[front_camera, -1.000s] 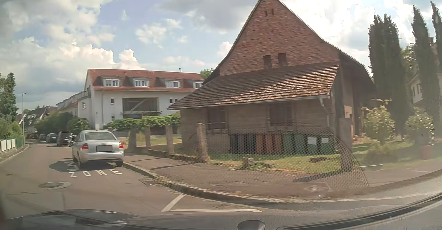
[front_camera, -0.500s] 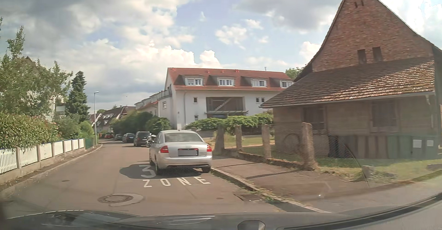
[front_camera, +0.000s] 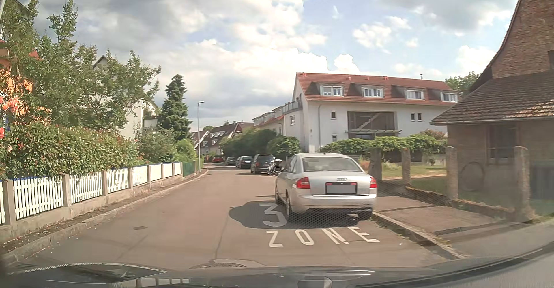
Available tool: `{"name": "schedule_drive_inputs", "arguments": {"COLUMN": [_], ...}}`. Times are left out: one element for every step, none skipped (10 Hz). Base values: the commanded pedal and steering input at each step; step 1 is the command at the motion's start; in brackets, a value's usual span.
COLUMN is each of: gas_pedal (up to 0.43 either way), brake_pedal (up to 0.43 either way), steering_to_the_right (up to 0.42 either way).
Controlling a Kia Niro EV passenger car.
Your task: Follow the waypoints while adhering to traffic rules and regulations
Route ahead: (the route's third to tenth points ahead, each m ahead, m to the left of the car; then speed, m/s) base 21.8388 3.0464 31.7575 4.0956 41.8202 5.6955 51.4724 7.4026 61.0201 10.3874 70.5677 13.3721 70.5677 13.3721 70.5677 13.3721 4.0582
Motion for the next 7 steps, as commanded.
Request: {"name": "schedule_drive_inputs", "arguments": {"gas_pedal": [0.189,0.189,0.189,0.189,0.189,0.189,0.189], "brake_pedal": [0.000,0.000,0.000,0.000,0.000,0.000,0.000], "steering_to_the_right": [-0.392,-0.354,-0.307,-0.259,-0.218,-0.176,-0.133]}}
